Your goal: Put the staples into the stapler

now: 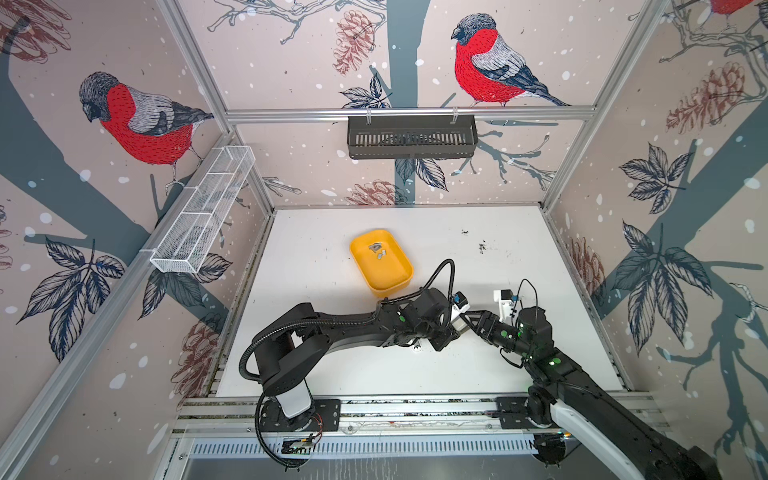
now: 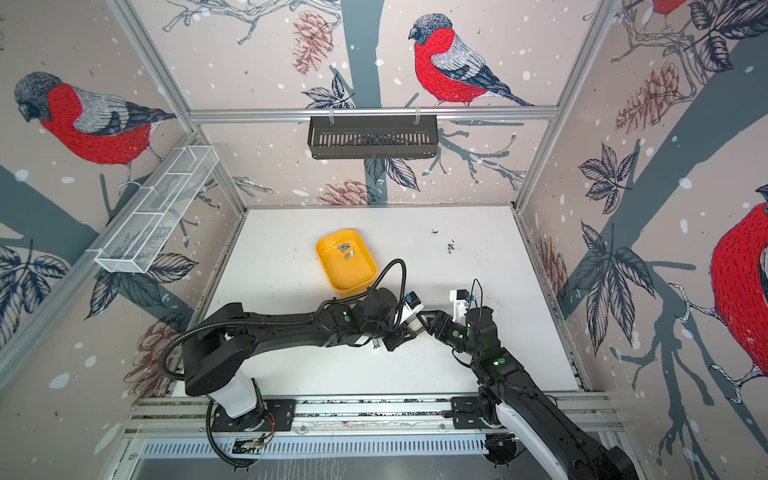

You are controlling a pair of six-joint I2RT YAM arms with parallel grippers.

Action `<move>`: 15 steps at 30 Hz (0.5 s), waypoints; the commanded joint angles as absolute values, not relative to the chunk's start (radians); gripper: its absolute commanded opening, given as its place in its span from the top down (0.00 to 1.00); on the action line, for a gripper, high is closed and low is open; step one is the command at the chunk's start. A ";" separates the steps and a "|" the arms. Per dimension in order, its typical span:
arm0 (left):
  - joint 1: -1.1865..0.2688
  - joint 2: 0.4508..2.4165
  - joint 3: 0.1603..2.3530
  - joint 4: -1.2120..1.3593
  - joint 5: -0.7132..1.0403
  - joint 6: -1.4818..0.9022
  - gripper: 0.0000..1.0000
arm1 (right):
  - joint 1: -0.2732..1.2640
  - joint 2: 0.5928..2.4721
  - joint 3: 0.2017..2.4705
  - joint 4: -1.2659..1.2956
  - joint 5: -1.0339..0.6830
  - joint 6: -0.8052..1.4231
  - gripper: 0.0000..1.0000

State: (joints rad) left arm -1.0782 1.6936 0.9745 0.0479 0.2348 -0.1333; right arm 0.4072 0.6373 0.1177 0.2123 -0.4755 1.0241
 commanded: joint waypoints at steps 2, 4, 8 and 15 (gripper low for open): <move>-1.073 1.695 0.973 0.063 0.233 -0.133 0.78 | 0.402 0.599 0.139 0.158 -0.431 0.994 0.34; -1.065 1.698 0.976 0.055 0.233 -0.132 0.78 | 0.393 0.582 0.162 0.075 -0.395 0.959 0.32; -1.040 1.713 0.992 0.026 0.218 -0.120 0.79 | 0.376 0.555 0.228 -0.093 -0.296 0.847 0.29; -1.002 1.766 1.072 -0.019 0.192 -0.092 0.79 | 0.369 0.548 0.304 -0.231 -0.184 0.688 0.11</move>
